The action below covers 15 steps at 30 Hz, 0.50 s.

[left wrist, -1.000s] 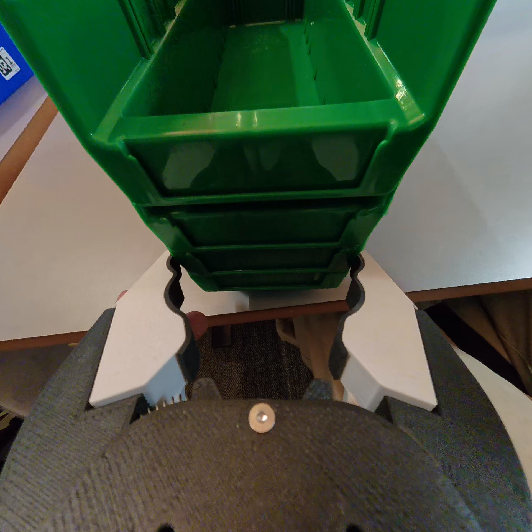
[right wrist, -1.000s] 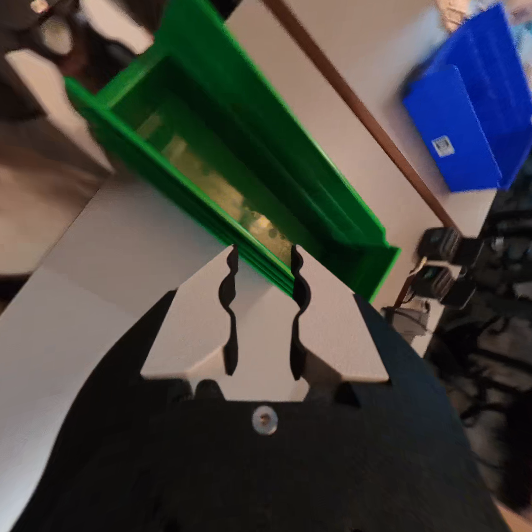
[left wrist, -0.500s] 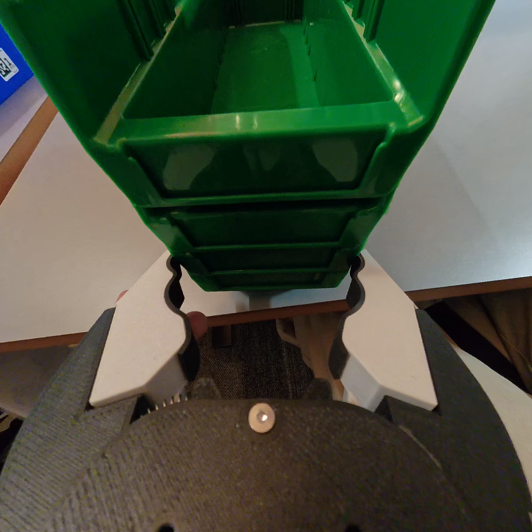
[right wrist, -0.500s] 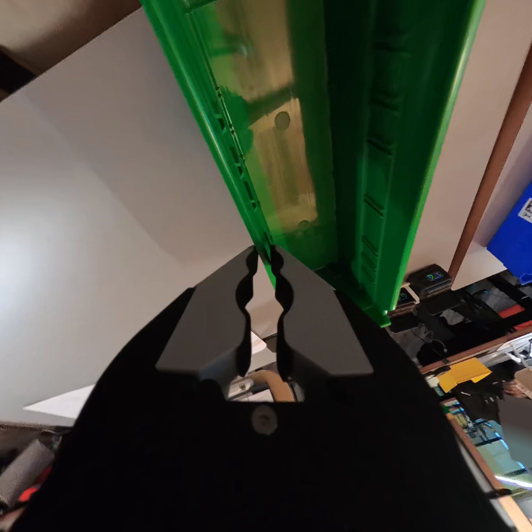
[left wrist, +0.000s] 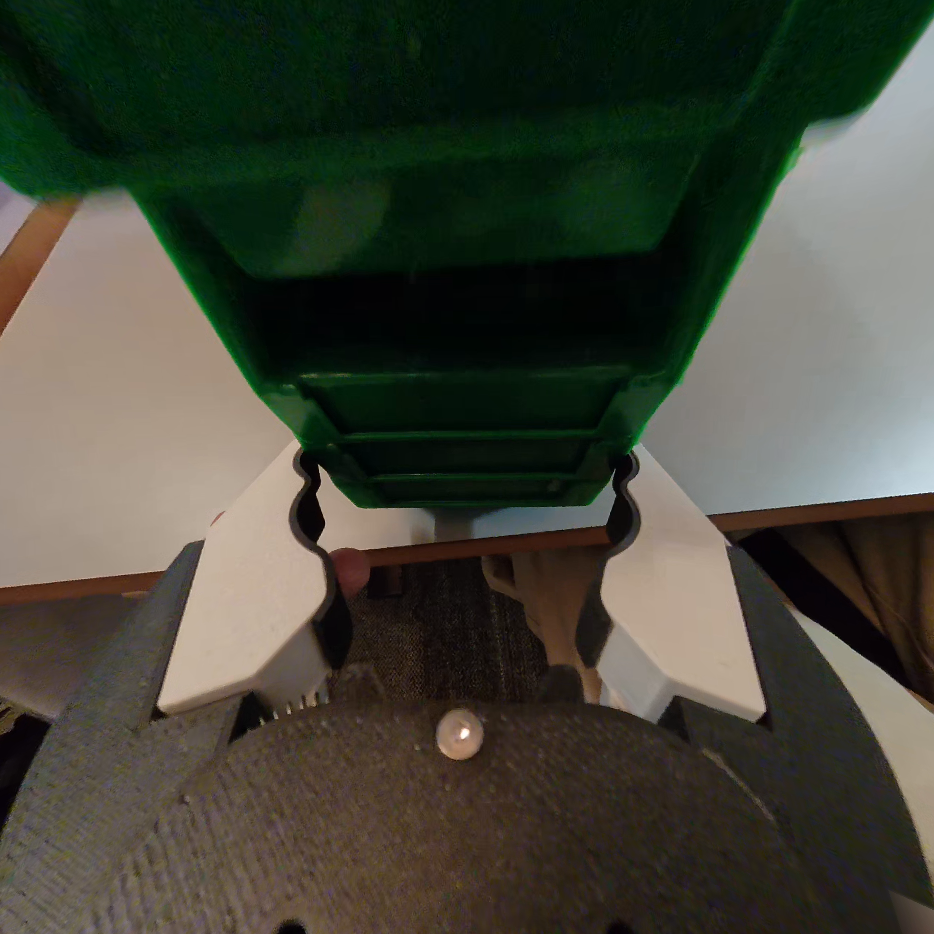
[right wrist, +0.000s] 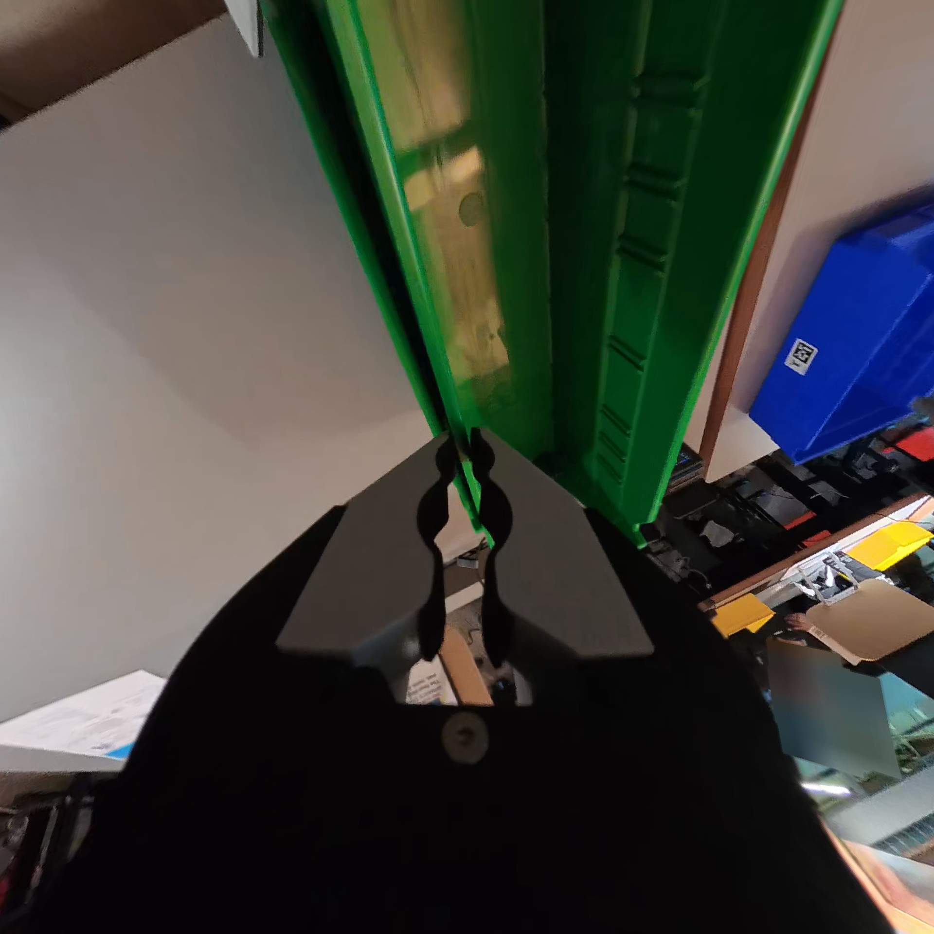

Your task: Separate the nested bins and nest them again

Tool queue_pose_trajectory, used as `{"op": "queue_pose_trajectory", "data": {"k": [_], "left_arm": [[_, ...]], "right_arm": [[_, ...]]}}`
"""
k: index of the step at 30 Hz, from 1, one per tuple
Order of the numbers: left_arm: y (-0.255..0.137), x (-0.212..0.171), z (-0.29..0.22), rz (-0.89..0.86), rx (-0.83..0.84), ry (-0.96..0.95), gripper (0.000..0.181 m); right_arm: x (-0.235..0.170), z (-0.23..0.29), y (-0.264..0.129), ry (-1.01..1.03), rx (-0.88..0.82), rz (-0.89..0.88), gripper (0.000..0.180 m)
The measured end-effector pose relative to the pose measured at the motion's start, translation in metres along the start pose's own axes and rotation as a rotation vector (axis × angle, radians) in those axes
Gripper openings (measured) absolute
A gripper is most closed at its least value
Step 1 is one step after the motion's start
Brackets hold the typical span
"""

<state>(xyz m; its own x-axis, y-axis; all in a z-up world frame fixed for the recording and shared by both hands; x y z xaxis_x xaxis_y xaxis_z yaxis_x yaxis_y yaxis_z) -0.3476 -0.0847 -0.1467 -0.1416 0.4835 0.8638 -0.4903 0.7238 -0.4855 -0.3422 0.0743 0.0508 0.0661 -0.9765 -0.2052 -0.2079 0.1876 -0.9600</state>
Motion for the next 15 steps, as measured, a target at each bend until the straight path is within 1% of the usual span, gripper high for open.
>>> {"op": "queue_pose_trajectory", "data": {"k": [5,10,12,15], "left_arm": [[0.000,0.000,0.000,-0.002,0.001,0.002,0.115],[0.000,-0.001,0.000,-0.003,0.000,0.000,0.115],[0.000,-0.001,0.000,-0.004,0.000,0.000,0.115],[0.000,-0.002,0.000,-0.005,0.000,0.000,0.116]], "right_arm": [[-0.010,0.008,-0.038,0.034,-0.091,-0.025,0.003],[-0.031,0.028,-0.078,0.103,-0.192,-0.024,0.002],[-0.040,0.043,-0.088,0.121,-0.216,-0.005,0.002],[-0.050,0.071,-0.091,0.148,-0.214,0.028,0.002]]}}
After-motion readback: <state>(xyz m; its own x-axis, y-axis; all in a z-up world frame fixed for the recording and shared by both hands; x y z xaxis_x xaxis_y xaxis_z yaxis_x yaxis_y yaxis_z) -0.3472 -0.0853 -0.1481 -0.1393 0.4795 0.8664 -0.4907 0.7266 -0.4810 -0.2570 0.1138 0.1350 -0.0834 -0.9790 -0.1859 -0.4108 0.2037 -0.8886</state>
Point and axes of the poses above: each gripper's, where its closed fingertips meet, y out along the fingers, x out of its top, z = x × y across the jaws, the point moved 9 cm from there along -y, back along the fingers, and after that the axes turned 9 degrees about x, right-handed, at the moved point
